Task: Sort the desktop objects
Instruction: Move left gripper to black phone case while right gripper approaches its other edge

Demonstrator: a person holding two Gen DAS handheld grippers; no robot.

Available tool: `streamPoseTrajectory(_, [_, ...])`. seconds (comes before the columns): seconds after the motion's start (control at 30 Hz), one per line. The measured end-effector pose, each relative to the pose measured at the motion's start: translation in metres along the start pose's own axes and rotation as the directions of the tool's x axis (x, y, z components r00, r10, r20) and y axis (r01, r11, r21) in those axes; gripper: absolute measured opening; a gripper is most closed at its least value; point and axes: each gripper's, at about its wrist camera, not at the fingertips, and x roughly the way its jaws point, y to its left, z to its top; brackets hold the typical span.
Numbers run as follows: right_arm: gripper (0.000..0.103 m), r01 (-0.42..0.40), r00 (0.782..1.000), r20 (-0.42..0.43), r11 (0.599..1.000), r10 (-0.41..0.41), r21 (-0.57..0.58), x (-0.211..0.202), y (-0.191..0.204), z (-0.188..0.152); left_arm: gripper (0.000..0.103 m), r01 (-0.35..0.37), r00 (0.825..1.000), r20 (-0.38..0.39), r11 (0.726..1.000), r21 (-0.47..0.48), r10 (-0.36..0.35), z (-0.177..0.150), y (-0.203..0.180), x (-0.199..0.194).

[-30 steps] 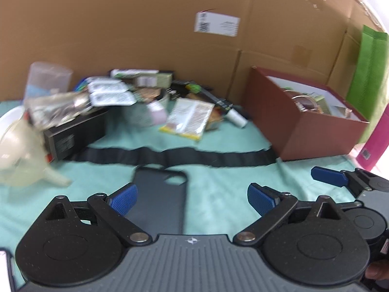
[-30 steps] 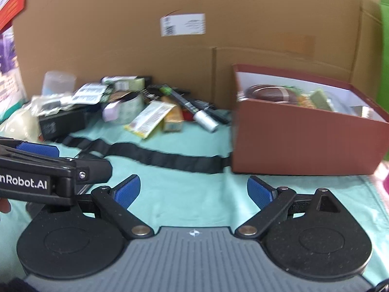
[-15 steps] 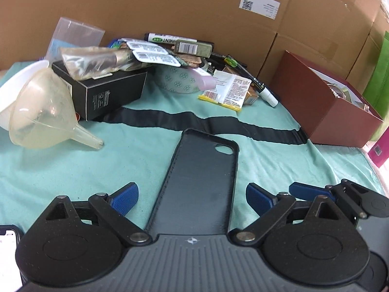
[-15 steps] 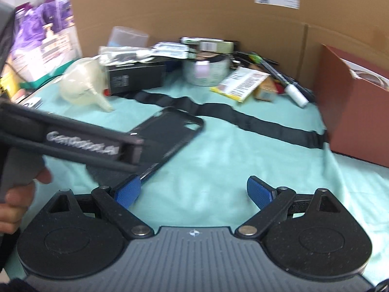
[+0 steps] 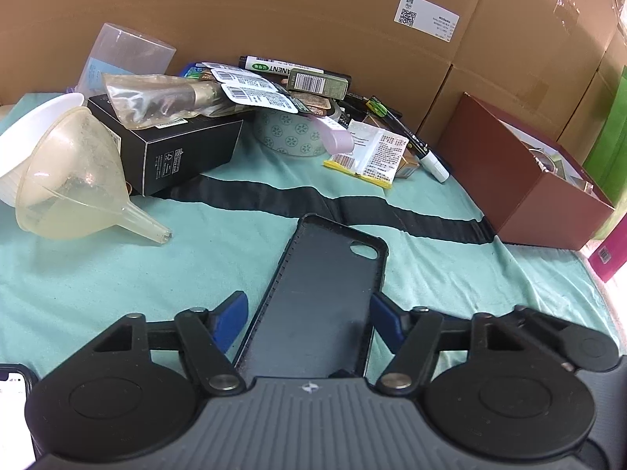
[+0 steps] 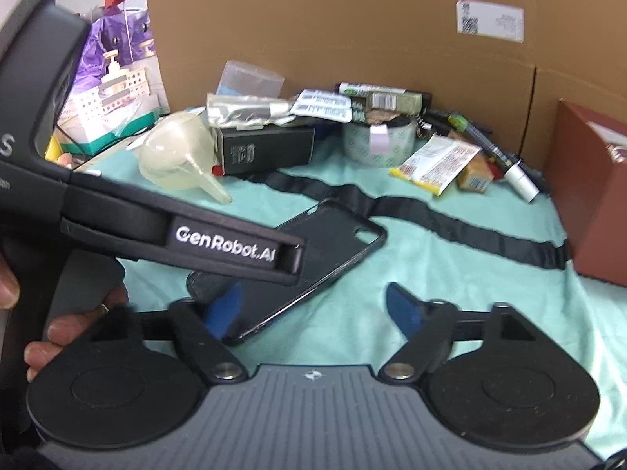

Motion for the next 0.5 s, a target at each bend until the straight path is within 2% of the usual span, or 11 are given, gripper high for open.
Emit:
streamPoseTrajectory(0.07, [0.062,0.002,1.0,-0.022,1.0,-0.002,0.0,0.005,-0.002,-0.002,0.055,0.011,1.0,-0.001,1.0,-0.006,-0.011,0.0,0.001,0.0])
streamPoseTrajectory(0.1, [0.052,0.018,1.0,-0.016,1.0,-0.018,-0.011,0.004,-0.003,-0.002,0.053,0.015,1.0,-0.002,1.0,-0.01,-0.015,0.0,0.001,0.0])
streamPoseTrajectory(0.17, [0.044,0.05,0.999,-0.016,0.999,-0.05,-0.004,0.002,-0.009,-0.001,0.039,0.026,1.0,-0.007,1.0,-0.012,-0.026,0.0,0.0,0.001])
streamPoseTrajectory(0.33, [0.043,0.097,0.995,-0.019,0.995,-0.096,0.038,-0.001,-0.027,-0.002,0.037,0.041,0.999,-0.008,0.999,0.008,-0.041,-0.003,-0.011,0.004])
streamPoseTrajectory(0.5, [0.043,0.121,0.992,-0.02,0.992,-0.121,0.025,-0.002,-0.027,-0.002,0.039,0.033,0.999,0.013,0.999,-0.028,-0.033,-0.003,-0.009,0.007])
